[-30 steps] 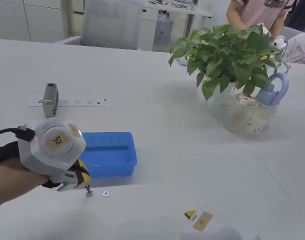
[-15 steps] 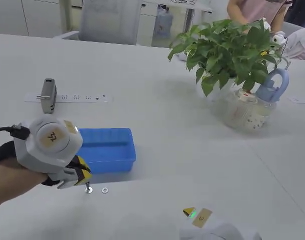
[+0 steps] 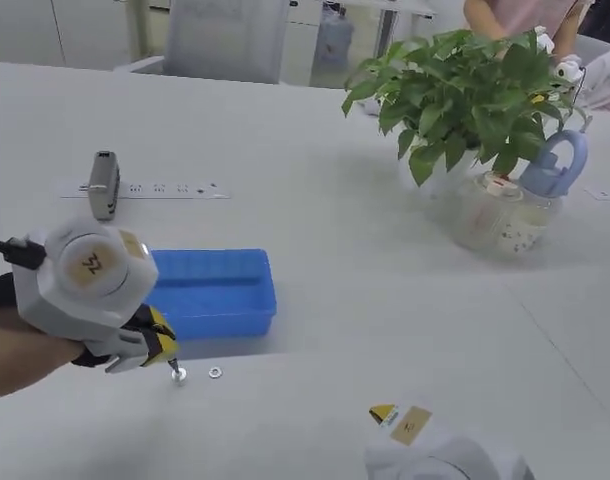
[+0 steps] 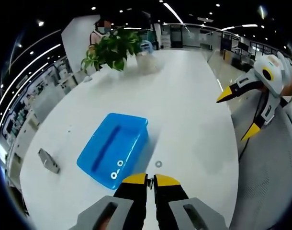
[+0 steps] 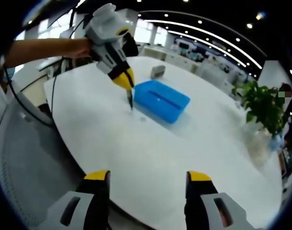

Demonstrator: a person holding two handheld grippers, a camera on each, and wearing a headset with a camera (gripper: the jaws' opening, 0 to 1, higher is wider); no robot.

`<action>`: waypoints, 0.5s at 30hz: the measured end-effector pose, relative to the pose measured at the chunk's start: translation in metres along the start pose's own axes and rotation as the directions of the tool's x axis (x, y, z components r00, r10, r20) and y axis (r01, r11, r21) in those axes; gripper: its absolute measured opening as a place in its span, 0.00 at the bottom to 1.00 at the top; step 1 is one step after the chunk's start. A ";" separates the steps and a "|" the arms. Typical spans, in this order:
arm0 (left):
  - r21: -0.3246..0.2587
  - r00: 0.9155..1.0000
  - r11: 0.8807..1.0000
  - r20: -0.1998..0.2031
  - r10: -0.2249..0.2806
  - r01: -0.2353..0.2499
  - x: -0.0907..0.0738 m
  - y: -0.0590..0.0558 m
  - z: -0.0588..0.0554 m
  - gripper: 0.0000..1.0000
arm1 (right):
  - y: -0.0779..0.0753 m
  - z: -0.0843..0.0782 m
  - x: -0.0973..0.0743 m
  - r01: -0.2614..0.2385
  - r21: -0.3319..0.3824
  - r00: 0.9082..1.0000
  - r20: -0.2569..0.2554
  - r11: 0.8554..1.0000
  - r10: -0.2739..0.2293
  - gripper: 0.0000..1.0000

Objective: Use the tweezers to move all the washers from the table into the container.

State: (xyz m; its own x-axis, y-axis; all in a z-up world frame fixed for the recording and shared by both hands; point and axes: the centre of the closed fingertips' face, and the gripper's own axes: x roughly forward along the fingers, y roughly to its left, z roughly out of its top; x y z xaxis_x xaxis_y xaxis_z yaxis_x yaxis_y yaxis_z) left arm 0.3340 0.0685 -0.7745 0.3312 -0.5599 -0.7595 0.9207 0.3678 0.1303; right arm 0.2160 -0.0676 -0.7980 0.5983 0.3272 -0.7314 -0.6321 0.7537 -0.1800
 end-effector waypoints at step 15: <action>0.060 0.996 0.997 0.079 0.041 -0.046 -0.021 0.015 0.044 0.01 | -0.002 0.002 -0.001 0.014 -0.001 1.000 0.008 1.000 -0.014 0.61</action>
State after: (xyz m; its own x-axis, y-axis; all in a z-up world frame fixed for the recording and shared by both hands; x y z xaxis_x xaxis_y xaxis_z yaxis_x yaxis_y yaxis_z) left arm 0.3494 0.0532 -0.7283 0.3842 -0.6007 -0.7011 0.9152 0.3478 0.2036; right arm 0.2175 -0.0688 -0.7955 0.6112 0.3212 -0.7234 -0.6241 0.7577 -0.1909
